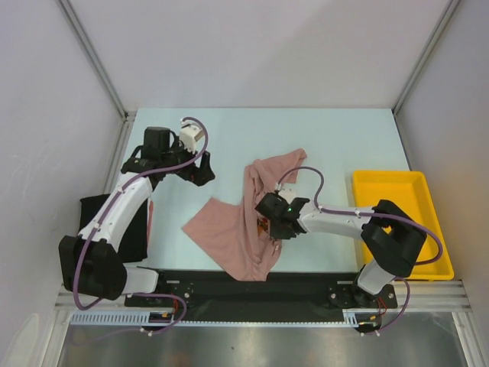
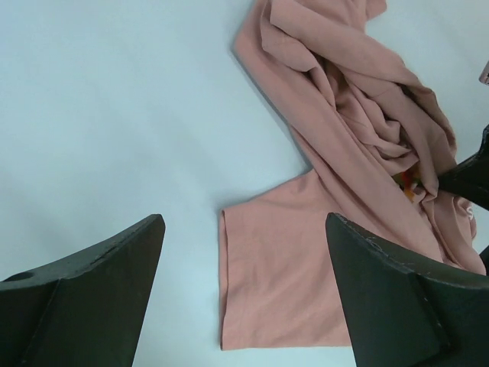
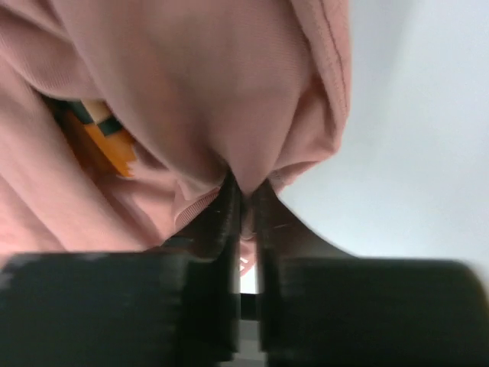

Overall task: Fold and stack the t-shirts
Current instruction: Flatten the tshirt out

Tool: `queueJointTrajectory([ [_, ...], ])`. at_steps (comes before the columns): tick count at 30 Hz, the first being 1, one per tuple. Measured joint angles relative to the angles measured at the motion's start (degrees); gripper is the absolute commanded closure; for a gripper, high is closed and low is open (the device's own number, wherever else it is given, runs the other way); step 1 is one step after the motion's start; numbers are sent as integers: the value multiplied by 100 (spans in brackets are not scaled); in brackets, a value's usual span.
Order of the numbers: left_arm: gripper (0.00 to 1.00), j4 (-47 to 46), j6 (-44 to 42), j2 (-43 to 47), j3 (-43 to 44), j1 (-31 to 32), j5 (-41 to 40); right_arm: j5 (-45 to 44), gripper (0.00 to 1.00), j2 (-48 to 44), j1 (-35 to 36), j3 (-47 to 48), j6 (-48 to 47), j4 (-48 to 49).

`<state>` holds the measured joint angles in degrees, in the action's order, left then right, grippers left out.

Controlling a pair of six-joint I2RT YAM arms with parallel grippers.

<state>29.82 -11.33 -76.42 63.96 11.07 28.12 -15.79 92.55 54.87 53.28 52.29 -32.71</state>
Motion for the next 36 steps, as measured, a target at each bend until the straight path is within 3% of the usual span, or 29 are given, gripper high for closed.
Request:
queueJointTrajectory([
  [6,8,90,33,138,-26,-66,-103,-114,100,-146,-400,269,-378,-304],
  [9,7,142,33,164,-20,-96,-114,-286,100,-389,-503,1005,-1029,-706],
  [17,7,247,140,376,72,-1029,-192,46,100,162,192,5604,-2887,-1622],
  [21,7,247,251,503,136,-1624,-221,916,100,861,767,7954,-3705,-1965],
  [23,7,256,262,538,166,-1751,-243,1552,100,789,909,8330,-3978,-1969],
  [25,7,291,273,549,227,-1788,-251,1932,100,428,789,8019,-4052,-1867],
  [27,7,308,273,551,284,-1799,-249,2295,100,-286,341,7031,-4046,-1646],
  [30,7,339,269,551,374,-1801,-247,2601,100,-1550,-1069,5257,-3891,-1421],
  [33,9,350,238,551,400,-1801,-243,2339,100,-2645,-2573,3582,-3716,-1185],
  [36,11,404,181,549,400,-1801,-184,2118,99,-3147,-3300,2494,-3569,-1117],
])
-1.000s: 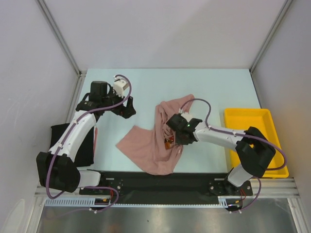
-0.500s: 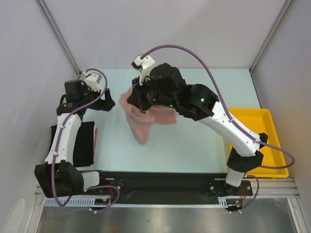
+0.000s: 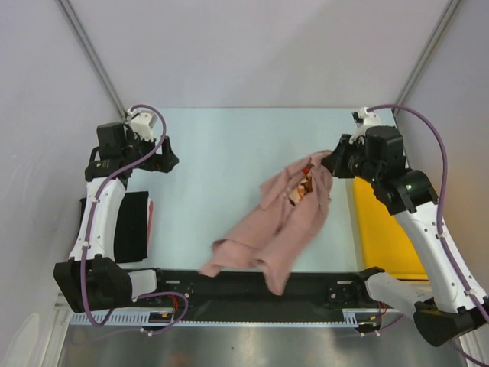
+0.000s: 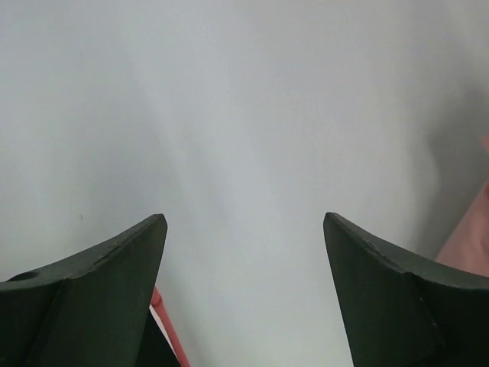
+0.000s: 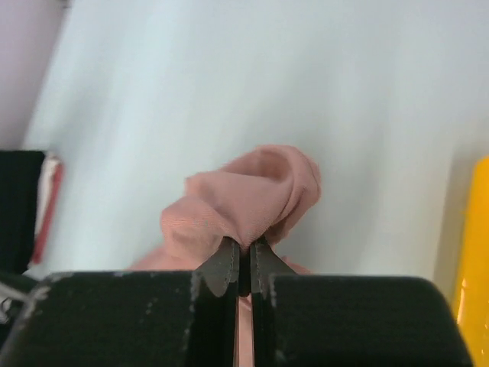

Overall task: Fold and stack the t-shirts
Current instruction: Flatten the tshirt out

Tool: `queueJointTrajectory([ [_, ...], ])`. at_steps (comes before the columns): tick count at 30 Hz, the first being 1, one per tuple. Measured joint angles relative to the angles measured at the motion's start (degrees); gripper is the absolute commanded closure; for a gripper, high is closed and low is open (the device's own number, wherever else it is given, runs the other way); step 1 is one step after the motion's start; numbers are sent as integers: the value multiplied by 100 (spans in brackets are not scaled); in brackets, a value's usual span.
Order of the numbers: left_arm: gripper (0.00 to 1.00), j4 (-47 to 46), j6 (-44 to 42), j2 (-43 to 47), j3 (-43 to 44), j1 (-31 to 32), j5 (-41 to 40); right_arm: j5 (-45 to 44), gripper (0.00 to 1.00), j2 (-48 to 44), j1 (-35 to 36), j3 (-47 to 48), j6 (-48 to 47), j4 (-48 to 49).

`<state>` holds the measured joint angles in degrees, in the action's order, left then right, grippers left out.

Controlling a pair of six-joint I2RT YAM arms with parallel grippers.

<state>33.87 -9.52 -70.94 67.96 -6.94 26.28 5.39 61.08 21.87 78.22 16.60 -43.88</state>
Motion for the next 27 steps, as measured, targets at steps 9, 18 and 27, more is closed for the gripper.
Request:
queueJointTrajectory([
  [9,12,236,-625,-4,-271,911,-37,-796,29,1495,-905,-1047,470,332],
  [18,11,564,-1189,0,-1019,3289,-275,-2155,36,632,-741,-1353,1117,-448],
  [27,9,-136,-1309,-1207,-1349,5696,-1080,-2090,38,-516,-457,-3250,2061,-684],
])
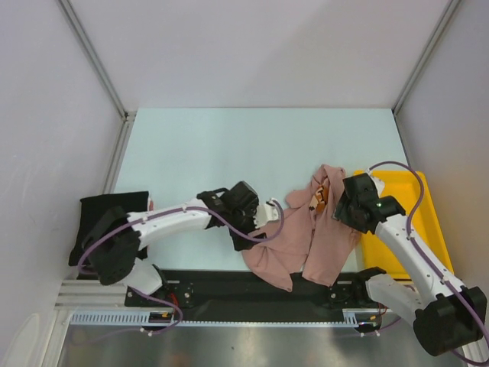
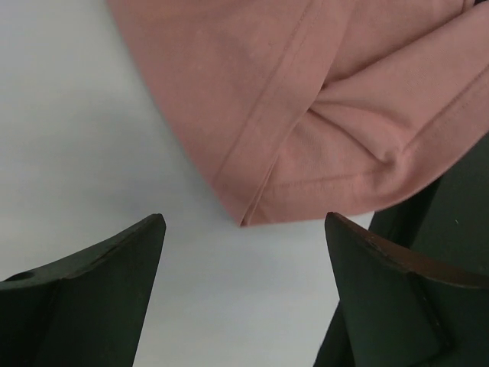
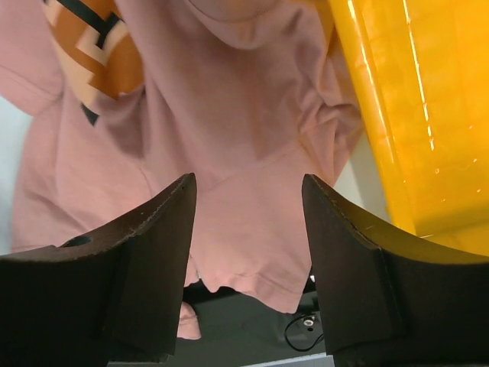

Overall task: Fold and stack the t-shirts
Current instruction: Flatten the tshirt out

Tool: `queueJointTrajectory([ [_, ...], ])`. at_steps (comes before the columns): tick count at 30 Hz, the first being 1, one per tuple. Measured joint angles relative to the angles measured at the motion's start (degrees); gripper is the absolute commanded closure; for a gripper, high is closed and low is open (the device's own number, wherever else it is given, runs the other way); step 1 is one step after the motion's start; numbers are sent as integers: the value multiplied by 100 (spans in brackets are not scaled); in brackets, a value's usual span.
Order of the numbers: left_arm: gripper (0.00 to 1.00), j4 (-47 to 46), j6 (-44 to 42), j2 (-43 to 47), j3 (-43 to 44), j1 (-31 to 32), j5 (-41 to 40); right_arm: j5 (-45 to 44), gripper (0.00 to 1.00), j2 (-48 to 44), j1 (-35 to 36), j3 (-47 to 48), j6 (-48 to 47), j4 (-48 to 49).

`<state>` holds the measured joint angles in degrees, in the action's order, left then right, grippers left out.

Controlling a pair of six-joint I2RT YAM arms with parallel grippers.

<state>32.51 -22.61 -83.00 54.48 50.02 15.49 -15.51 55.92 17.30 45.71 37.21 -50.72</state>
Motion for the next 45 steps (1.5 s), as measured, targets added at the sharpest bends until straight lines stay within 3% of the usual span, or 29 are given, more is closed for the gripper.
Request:
queueJointTrajectory([
  [2,11,-177,2,-380,2,249,-212,46,38,-2,2,-140,111,4],
  [5,25,-446,-2,-839,9,337,-562,116,38,-2,2,-249,216,59],
  [6,40,-533,-7,-946,11,332,-667,138,38,4,2,-271,232,72],
  [8,60,-721,-17,-1167,13,317,-839,160,38,37,2,-310,286,122],
  [9,83,-793,-50,-1250,13,310,-892,164,38,55,2,-330,313,164],
  [10,96,-793,-24,-1285,28,310,-874,173,38,72,2,-350,332,197],
  [11,100,-846,-57,-1285,33,308,-929,186,38,83,2,-372,337,238],
  [17,100,-1005,-149,-1300,52,-57,-966,289,39,173,2,-457,376,431],
  [20,100,-1019,-142,-1333,319,-859,-1058,352,39,221,2,-459,376,490],
  [25,98,-1128,-125,-1495,1478,-2538,-1038,389,40,289,177,-457,391,562],
  [30,33,-1261,-179,-1628,2184,-3493,-1014,396,39,531,599,-457,525,658],
  [33,27,-1182,-144,-1655,2212,-3856,-929,393,39,658,780,-457,638,675],
  [38,28,-953,-498,-1003,1410,-4199,-507,157,37,629,837,-459,1080,442],
  [42,29,-485,-1453,57,323,-4109,-280,-20,25,387,789,-584,1473,232],
  [45,28,-461,-2197,481,-442,-4006,-382,-35,25,227,592,-822,1770,109],
])
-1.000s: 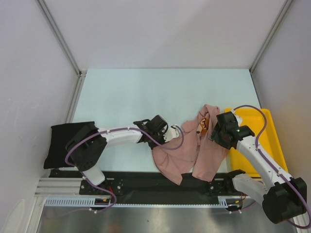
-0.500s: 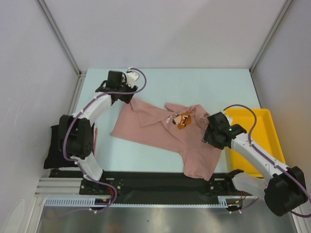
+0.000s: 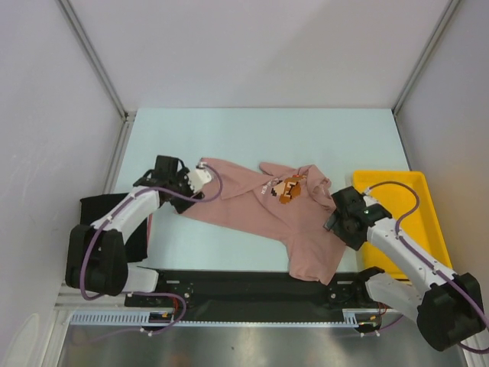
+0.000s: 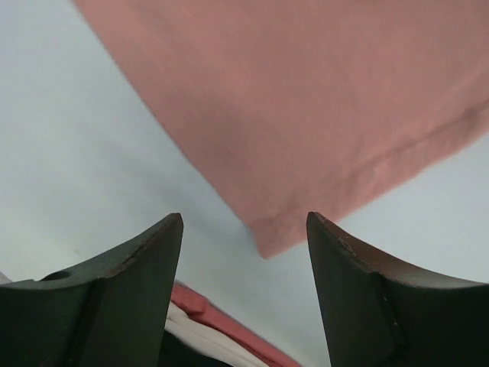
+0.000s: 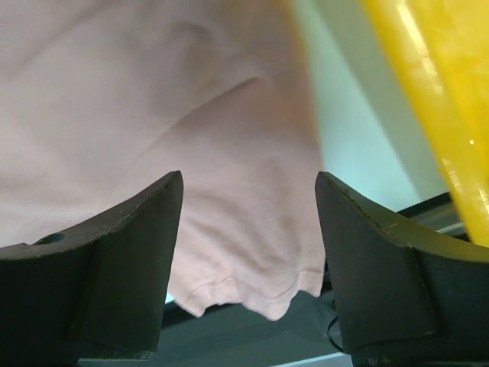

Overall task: Fold and stack the t-shirts
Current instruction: Flatten the tshirt out

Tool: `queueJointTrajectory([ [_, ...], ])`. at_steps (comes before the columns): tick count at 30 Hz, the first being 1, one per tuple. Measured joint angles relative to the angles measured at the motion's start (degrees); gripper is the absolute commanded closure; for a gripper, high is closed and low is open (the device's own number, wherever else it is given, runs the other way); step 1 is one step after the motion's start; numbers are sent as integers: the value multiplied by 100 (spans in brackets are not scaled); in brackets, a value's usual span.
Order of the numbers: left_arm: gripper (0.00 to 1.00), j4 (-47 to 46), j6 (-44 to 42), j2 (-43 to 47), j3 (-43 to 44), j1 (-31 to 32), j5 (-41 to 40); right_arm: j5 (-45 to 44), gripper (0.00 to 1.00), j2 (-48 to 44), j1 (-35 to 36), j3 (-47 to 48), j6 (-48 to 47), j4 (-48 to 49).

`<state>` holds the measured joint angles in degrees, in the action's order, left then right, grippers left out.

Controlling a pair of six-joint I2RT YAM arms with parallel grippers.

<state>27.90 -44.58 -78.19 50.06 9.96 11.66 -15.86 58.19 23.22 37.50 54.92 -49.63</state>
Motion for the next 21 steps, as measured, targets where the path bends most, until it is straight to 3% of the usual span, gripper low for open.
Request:
queueJointTrajectory([
  [4,20,-76,-761,9,-835,186,-341,44,25,-44,-201,-483,339,31],
  [10,24,-717,-1252,-256,-1062,531,-820,85,27,284,-208,-793,529,197],
  [13,43,-1228,-1235,-520,-979,542,-970,83,55,496,-208,-756,457,337],
  [14,55,-1333,-1231,-588,-975,542,-1019,87,73,529,-205,-745,415,420],
  [16,68,-1416,-1176,-671,-986,542,-1010,144,86,540,-186,-737,332,562],
  [17,87,-1429,-1176,-695,-997,542,-1003,181,96,540,-162,-739,315,638],
  [18,100,-1438,-1143,-699,-1010,542,-990,205,100,538,-144,-739,284,693],
  [21,100,-1475,-1069,-697,-1062,542,-973,262,100,457,-87,-686,175,748],
])
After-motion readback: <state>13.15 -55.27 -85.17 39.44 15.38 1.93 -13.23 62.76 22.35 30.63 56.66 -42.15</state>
